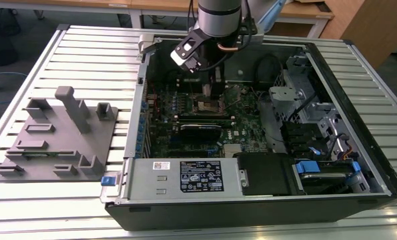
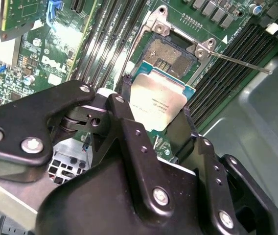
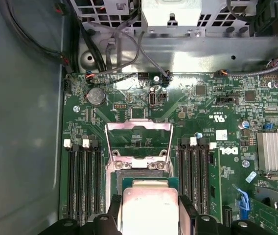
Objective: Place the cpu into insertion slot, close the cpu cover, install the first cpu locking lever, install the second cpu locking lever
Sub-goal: 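Place the cpu into insertion slot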
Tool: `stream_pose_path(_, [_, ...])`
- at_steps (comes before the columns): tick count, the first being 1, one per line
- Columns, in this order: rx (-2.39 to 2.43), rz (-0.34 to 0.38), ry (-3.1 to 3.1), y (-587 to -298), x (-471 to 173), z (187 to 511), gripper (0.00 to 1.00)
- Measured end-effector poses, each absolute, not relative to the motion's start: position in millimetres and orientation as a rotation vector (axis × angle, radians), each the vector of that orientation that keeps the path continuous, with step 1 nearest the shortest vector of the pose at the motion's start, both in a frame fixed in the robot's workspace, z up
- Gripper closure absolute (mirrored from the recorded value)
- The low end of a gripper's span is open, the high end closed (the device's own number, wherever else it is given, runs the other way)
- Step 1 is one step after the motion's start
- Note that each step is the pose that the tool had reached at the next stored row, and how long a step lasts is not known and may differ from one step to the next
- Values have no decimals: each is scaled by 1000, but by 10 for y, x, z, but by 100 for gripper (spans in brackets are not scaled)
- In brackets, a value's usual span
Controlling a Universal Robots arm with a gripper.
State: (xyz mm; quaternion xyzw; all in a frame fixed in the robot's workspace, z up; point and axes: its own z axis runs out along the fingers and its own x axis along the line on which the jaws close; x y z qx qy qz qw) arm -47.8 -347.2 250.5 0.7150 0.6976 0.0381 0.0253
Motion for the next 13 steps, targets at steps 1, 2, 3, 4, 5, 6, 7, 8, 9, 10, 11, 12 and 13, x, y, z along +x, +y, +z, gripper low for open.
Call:
stream_pose_path(1, [2211,118,2157,-3472,-478,2498,46])
stream_pose_path(2, [2211,118,2157,-3472,-479,2496,46])
stream_pose_path(3, [2211,118,2157,-3472,-479,2496,46])
stream_pose_path(4, [2211,117,2157,-3472,-479,2496,46])
stream_pose_path(5, [2211,118,2157,-3472,-479,2496,46])
stream_pose_path(6, [2211,118,2157,-3472,-479,2495,46])
stream_pose_path(7, [2211,118,2157,-3471,-479,2491,46])
stream_pose_path(8, [2211,119,2157,-3471,-479,2485,46])
stream_pose_path(9, [2211,118,2157,-3471,-479,2480,46])
stream_pose_path(10, [2211,118,2157,-3472,-479,2478,46])
stream_pose_path(11, [2211,118,2157,-3472,-479,2477,46])
stream_pose_path(12, [2211,118,2157,-3472,-479,2476,46])
stream_pose_path(13, [2211,118,2157,-3472,-479,2476,46])
